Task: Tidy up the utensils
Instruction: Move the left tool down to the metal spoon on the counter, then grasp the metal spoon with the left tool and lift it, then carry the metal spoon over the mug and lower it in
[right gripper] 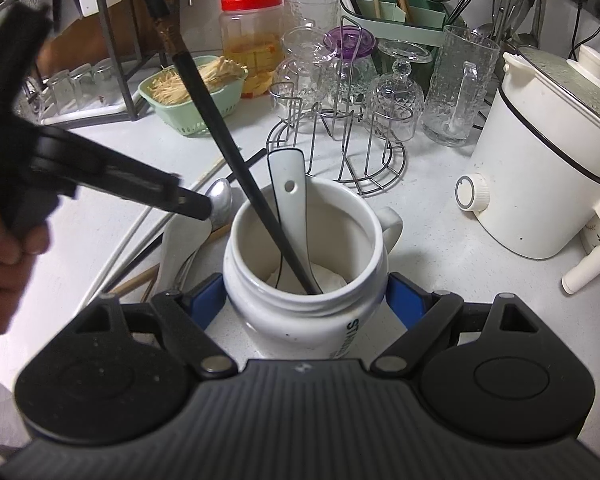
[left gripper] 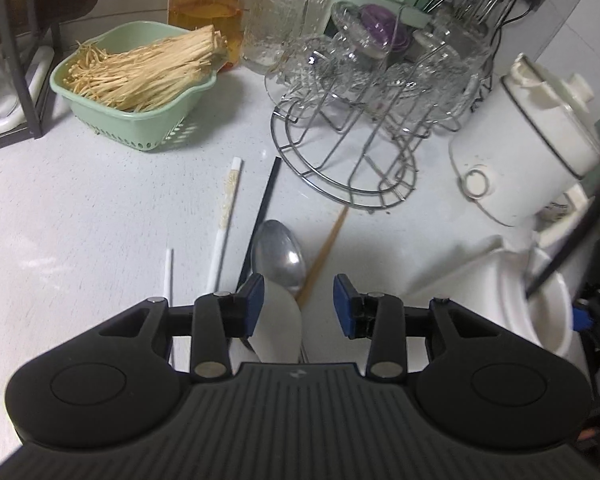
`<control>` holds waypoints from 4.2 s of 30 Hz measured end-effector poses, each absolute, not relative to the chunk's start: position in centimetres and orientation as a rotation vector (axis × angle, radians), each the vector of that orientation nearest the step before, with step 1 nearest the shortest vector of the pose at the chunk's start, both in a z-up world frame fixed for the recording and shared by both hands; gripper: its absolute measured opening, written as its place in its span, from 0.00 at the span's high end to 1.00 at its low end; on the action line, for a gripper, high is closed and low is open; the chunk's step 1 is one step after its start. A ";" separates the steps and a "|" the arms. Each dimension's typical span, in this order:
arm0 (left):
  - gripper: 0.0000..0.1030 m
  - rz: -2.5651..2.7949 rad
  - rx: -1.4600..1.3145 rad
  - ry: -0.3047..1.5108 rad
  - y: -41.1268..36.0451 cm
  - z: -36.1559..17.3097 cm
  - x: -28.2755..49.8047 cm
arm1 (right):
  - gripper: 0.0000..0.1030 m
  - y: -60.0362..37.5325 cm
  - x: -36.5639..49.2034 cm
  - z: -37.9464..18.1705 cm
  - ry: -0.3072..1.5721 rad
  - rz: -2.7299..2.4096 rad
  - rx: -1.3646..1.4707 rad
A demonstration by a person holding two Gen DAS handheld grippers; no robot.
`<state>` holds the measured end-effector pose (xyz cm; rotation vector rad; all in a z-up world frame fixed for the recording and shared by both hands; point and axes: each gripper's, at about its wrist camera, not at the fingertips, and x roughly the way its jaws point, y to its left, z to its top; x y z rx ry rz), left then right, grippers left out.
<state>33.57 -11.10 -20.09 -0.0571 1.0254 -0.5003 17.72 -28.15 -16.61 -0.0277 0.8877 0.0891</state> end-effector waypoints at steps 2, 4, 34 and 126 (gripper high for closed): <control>0.58 -0.486 -0.034 1.025 -11.7 -20.6 34.2 | 0.14 -28.2 17.7 -16.6 0.887 0.092 -0.028; 0.58 -0.471 -0.018 1.026 -12.3 -21.1 34.6 | 0.14 -28.2 17.7 -16.6 0.887 0.099 -0.030; 0.96 -0.424 0.020 1.105 -13.8 -22.6 38.1 | 0.14 -28.3 18.3 -16.8 0.867 0.104 -0.021; 1.00 -0.498 -0.042 0.775 -10.7 -8.1 36.0 | 0.14 -25.9 20.6 -16.7 0.852 0.158 -0.050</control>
